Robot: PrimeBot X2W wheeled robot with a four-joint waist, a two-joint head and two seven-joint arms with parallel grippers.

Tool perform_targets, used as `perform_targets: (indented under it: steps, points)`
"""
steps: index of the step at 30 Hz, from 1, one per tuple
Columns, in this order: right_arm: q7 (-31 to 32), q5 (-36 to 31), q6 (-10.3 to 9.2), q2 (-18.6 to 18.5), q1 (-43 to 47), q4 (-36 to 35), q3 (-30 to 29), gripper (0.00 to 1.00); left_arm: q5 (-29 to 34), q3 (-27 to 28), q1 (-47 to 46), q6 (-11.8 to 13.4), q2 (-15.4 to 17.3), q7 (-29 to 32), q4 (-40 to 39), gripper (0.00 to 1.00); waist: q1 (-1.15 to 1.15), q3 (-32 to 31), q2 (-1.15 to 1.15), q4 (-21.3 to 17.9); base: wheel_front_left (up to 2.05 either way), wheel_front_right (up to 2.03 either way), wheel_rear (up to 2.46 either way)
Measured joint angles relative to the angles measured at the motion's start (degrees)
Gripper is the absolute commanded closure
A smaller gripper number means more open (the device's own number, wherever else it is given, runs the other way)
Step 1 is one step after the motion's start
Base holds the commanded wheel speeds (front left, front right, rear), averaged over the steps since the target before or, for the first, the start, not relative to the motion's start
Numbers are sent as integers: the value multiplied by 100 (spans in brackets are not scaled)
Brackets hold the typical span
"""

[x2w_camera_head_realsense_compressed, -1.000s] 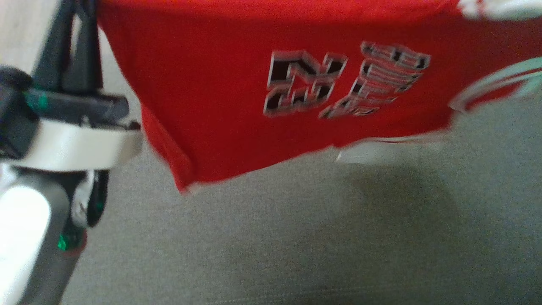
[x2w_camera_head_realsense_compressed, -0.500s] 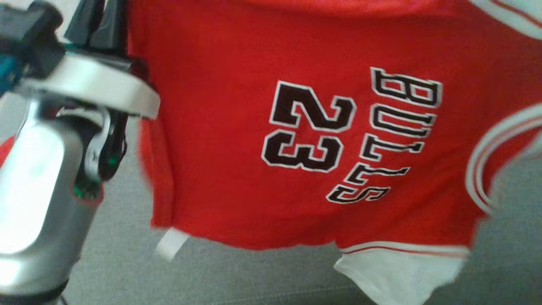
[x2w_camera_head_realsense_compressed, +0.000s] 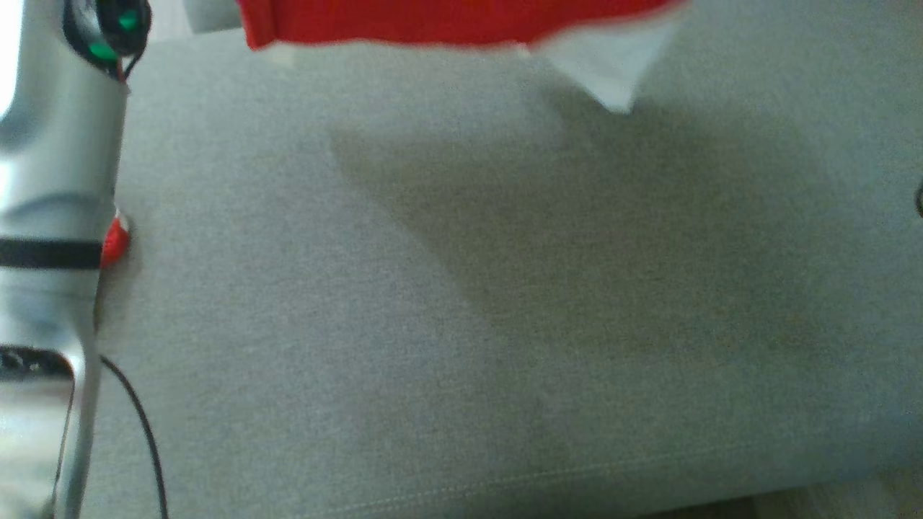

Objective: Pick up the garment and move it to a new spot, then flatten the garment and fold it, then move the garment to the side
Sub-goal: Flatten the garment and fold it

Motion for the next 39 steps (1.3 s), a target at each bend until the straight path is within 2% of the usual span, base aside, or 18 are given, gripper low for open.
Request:
perform_targets:
  steps: [3, 9, 14, 18, 21, 24, 25, 30, 35, 39]
  points:
    - [-211, 127, 0, 146, -194, 914, 534, 100, -10, -13, -190, -111, -160, -124, 895, 100, 0, 182, 0, -54, 0, 0, 0]
    - [-296, 409, 0, 658, 78, 2575, 1383, 100, -114, -46, 343, -287, -572, -208, 2484, 100, 1, 576, 0, -99, 0, 0, 0]
    - [-412, 595, 0, 826, 481, 3316, 1908, 100, -164, -80, 871, -402, -896, -243, 3277, 100, 1, 839, 0, -43, 0, 0, 0]
    - [-661, 789, 0, 861, 839, 3474, 2237, 100, -164, -94, 1117, -449, -953, -256, 3471, 100, 1, 897, 0, 35, 0, 0, 0]
    - [-753, 858, 0, 843, 1039, 3460, 2372, 100, -160, -86, 1256, -439, -938, -256, 3355, 100, 0, 831, 0, 40, 0, 0, 0]
    - [-927, 1055, 0, 756, 1534, 3238, 2477, 100, -66, -56, 1683, -383, -899, -264, 2808, 100, 0, 669, 0, 41, 0, 0, 0]
    - [-1001, 1166, 0, 639, 2003, 3021, 2568, 100, -38, -13, 2181, -383, -846, -264, 2447, 100, 0, 524, 0, 38, 0, 0, 0]
    - [-1063, 1436, 0, 305, 3512, 2267, 2536, 100, -13, 175, 3773, -489, -710, -263, 1659, 100, 0, 65, 0, 44, 0, 0, 0]
    - [-959, 1524, 0, 15, 4909, 1307, 1929, 100, -41, 174, 4812, -485, -381, -254, 892, 100, 0, -350, 0, 96, 0, 0, 0]
    - [-301, 1313, 0, -36, 5937, 324, 1218, 100, -42, 162, 5484, -230, -100, 198, -181, 100, 0, -581, 0, 150, 0, 0, 0]
